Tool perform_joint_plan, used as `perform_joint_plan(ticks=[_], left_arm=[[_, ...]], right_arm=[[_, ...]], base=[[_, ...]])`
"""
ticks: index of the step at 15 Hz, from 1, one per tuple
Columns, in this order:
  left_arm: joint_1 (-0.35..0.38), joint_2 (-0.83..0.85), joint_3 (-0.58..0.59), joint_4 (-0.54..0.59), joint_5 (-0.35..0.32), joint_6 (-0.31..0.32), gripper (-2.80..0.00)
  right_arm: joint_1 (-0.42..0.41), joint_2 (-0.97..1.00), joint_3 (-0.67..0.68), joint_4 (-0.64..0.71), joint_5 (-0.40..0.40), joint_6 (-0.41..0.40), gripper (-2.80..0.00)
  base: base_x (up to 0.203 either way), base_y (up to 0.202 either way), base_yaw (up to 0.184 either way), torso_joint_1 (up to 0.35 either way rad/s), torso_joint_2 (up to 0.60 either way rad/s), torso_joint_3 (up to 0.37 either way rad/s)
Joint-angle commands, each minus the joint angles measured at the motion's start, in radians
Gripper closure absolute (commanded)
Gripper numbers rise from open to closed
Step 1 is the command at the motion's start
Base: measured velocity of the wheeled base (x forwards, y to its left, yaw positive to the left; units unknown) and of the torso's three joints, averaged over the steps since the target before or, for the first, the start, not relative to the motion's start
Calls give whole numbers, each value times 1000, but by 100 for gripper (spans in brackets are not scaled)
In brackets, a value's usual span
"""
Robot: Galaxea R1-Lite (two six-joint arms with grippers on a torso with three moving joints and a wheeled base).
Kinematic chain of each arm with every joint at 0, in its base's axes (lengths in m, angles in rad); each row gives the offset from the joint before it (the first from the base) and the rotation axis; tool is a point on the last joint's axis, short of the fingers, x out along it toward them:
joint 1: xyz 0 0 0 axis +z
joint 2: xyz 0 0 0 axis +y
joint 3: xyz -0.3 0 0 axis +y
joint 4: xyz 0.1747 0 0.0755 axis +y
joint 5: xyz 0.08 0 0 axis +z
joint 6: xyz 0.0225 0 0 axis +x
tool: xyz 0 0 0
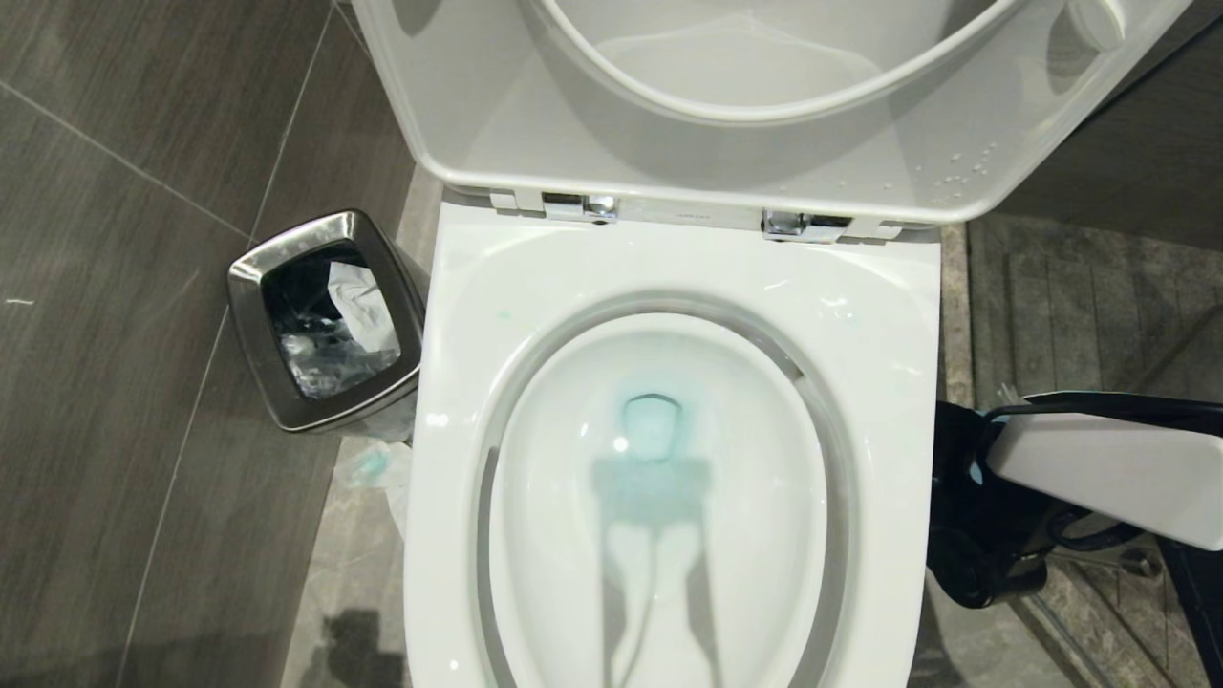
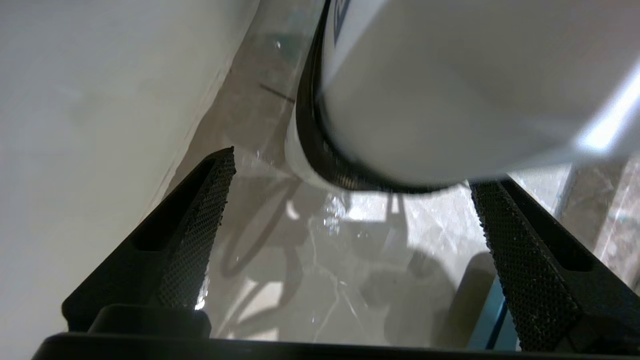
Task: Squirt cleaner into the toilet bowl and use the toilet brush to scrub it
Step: Pour in the cleaning agent
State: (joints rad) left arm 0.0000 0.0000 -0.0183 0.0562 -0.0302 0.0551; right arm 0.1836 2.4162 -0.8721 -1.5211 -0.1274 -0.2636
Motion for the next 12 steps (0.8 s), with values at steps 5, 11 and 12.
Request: perform_joint_plan(ticks=[5, 11, 12], left_arm=[[0, 0, 0, 1, 0, 0, 0], [2, 0, 0, 1, 0, 0, 0], [0, 0, 0, 1, 1, 0, 0]], right_arm=[[0, 27, -54, -9, 3, -47, -280], [0, 35, -98, -9, 5, -88, -280], [0, 35, -107, -9, 5, -88, -280]], base=[[0, 0, 0, 0, 0, 0], [0, 0, 0, 0, 0, 0], [0, 0, 0, 0, 0, 0]])
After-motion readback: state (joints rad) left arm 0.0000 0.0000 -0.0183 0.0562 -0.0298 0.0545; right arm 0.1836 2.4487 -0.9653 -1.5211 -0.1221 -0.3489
